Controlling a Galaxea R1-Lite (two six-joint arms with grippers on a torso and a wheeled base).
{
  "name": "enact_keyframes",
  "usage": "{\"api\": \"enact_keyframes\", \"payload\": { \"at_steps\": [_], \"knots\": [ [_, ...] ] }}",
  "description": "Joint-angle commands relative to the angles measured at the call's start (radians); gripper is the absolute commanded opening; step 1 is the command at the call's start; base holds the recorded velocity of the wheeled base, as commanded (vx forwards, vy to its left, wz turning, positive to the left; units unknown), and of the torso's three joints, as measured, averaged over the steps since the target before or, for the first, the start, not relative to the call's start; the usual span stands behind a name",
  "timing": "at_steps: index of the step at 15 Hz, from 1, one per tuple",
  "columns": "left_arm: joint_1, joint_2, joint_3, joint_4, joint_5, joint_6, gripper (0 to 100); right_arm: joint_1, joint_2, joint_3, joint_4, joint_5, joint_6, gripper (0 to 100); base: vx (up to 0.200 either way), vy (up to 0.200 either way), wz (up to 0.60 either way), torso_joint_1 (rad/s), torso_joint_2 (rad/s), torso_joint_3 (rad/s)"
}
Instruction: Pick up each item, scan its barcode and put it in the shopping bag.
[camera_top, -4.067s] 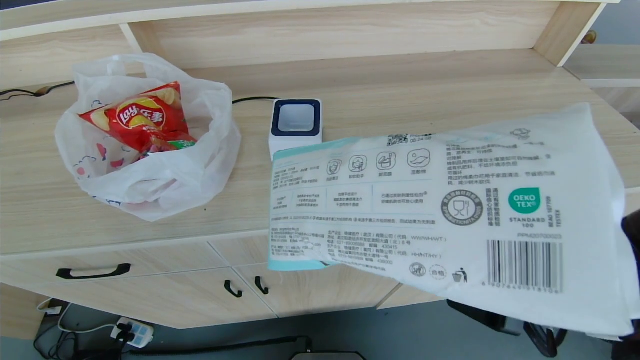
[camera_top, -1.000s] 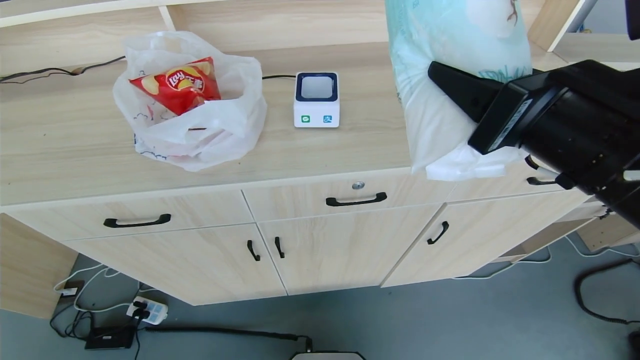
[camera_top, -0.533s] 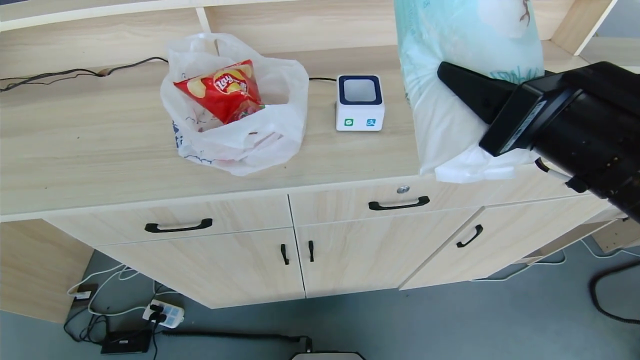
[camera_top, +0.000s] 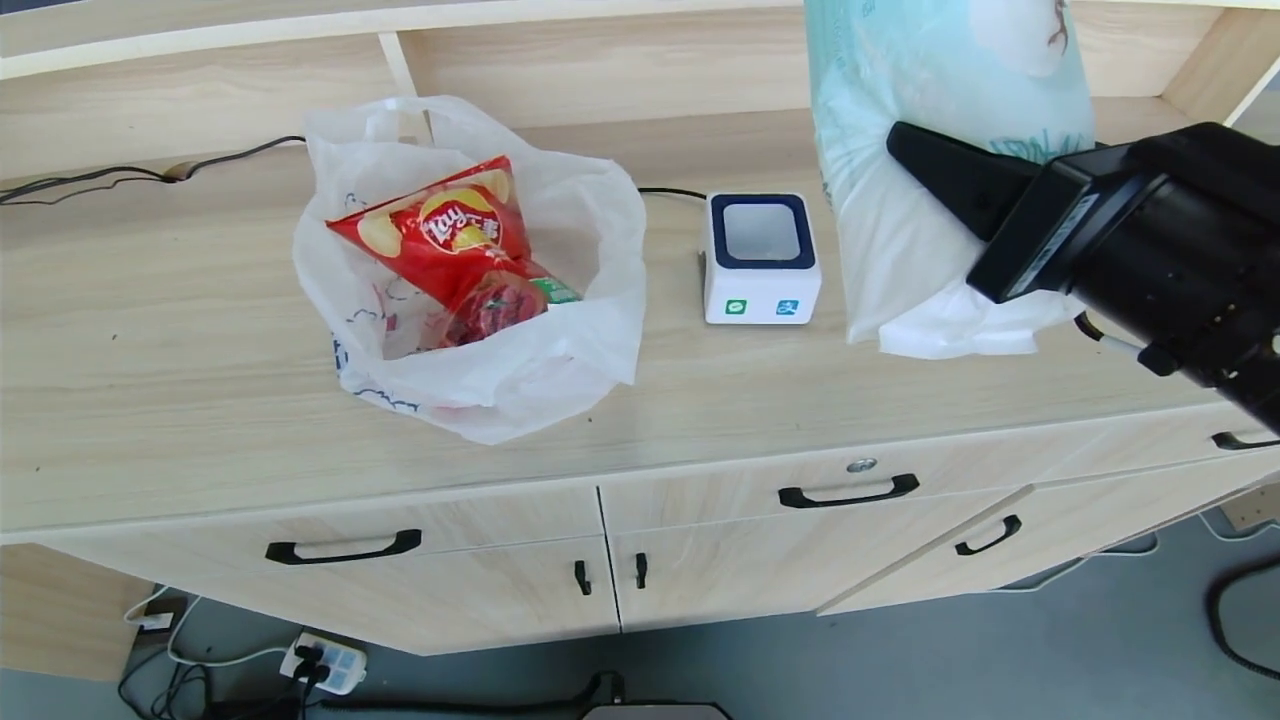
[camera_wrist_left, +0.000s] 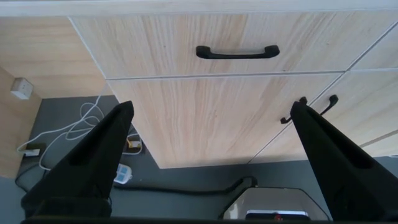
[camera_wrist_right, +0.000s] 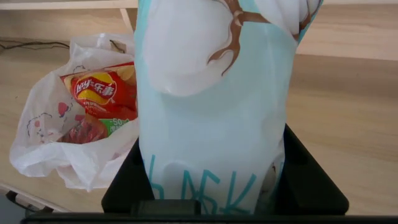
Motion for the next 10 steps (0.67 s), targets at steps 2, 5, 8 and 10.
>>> {"api": "enact_keyframes", "payload": {
  "at_steps": [2, 5, 8, 10],
  "knots": [
    [0.0, 0.0, 0.0, 0.0, 0.0, 0.0, 100, -0.006, 0.062, -0.037, -0.002, 0.009, 0.04, 0, 0.0, 0.0, 0.0, 0.0, 0.0, 0.0],
    [0.0, 0.0, 0.0, 0.0, 0.0, 0.0, 100, -0.009, 0.13, -0.053, -0.005, 0.011, 0.057, 0, 0.0, 0.067, 0.0, 0.002, 0.0, 0.002],
    [0.0, 0.002, 0.0, 0.0, 0.0, -0.001, 100, -0.015, 0.161, -0.059, -0.01, 0.011, 0.073, 0, 0.0, 0.2, 0.0, 0.004, -0.01, 0.004],
    [0.0, 0.0, 0.0, 0.0, 0.0, -0.001, 100, -0.024, 0.176, -0.057, -0.008, 0.018, 0.101, 0, 0.0, 0.2, 0.0, 0.005, 0.0, 0.002]
  ]
}}
